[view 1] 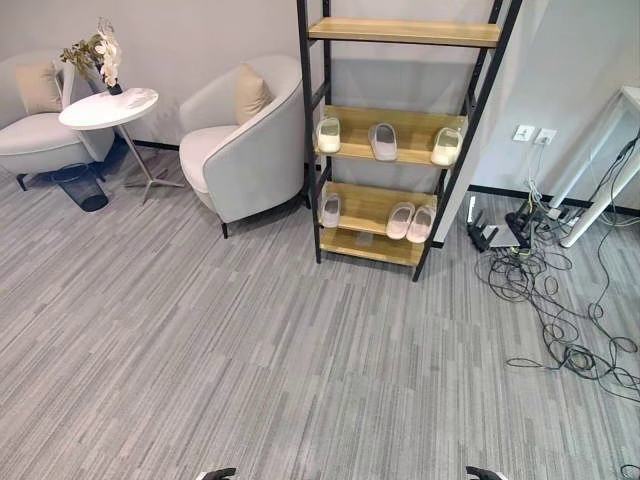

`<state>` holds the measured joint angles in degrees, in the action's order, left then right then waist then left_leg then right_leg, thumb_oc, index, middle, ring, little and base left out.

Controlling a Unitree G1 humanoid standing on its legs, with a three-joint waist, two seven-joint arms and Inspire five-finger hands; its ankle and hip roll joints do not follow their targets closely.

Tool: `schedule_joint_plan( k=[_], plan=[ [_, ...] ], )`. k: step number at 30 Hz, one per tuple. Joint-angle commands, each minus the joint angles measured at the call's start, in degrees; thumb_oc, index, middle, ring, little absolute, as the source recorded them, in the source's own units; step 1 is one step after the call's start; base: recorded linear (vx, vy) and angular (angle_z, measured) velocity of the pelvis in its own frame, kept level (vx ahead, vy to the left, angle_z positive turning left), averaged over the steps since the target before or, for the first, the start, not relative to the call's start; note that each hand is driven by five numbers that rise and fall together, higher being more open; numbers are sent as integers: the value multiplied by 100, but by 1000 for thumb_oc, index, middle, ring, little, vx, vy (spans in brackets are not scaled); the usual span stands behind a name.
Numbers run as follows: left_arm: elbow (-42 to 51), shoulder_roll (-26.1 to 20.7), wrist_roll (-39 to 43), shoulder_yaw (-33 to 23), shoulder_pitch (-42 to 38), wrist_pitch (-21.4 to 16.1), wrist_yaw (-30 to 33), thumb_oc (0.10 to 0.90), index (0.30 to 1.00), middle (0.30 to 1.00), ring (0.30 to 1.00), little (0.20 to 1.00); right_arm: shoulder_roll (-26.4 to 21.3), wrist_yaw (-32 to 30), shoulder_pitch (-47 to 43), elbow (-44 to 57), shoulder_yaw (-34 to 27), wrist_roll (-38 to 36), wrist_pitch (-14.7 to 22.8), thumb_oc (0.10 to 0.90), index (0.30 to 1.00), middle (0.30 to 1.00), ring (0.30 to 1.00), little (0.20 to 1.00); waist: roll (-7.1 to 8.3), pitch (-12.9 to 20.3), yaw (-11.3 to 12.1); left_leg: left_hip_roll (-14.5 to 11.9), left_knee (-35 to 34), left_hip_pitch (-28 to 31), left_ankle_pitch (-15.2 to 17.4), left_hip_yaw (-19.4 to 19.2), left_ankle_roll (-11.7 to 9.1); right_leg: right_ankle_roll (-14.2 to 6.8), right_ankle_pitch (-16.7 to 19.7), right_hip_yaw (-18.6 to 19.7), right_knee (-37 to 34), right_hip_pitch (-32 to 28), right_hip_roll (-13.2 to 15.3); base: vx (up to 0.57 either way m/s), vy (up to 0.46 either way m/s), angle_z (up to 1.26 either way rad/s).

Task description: Arrange the slippers neatly on the shoe rack.

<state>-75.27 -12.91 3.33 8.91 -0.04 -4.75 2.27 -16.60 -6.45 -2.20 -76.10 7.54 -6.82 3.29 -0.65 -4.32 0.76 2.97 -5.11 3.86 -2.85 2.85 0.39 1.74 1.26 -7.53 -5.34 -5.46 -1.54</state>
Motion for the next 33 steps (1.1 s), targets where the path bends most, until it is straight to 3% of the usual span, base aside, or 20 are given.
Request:
schedule_joint_plan(
  k=[1,21,25,28,31,33],
  plan=[
    [-183,113,55,172,-328,-176,59,800,900,900,900,900,-153,-90,-46,-132,128,-27,112,800,900,900,900,900,40,177,14,-281,11,-102,351,-268,-337,-806,-297,-11,34,152,576,16,-27,-3],
    [-64,121,188,324,-483,-194,69,800,900,900,900,900,-102,-107,-42,-86,134,-193,153,800,900,900,900,900,0,54,-178,-470,13,-32,311,-258,-395,-601,-443,145,196,207,349,17,-71,-3],
    [12,140,224,425,-577,-218,69,800,900,900,900,900,-113,-140,-101,-26,176,-220,198,800,900,900,900,900,73,-169,-190,-560,804,-453,461,-230,-489,-472,-565,198,490,378,304,-34,-113,0],
    [65,141,230,515,-692,-220,93,800,900,900,900,900,-145,-170,-166,-31,214,-248,193,800,900,900,900,900,173,-365,-171,-555,1583,-967,376,-178,-571,-377,-567,219,569,418,323,-23,-113,10],
    [70,139,232,569,-716,-225,119,800,900,900,900,900,-165,-210,-164,-33,218,-282,198,800,900,900,900,900,245,-451,-167,-602,2155,-1379,133,-178,-545,-297,-600,185,605,377,340,57,-73,4],
    [85,133,249,585,-712,-223,136,800,900,900,900,900,-171,-219,-160,-20,218,-331,200,800,900,900,900,900,250,-459,-158,-517,2130,-1551,214,-204,-469,-289,-643,204,607,343,336,130,-47,18]
  ],
)
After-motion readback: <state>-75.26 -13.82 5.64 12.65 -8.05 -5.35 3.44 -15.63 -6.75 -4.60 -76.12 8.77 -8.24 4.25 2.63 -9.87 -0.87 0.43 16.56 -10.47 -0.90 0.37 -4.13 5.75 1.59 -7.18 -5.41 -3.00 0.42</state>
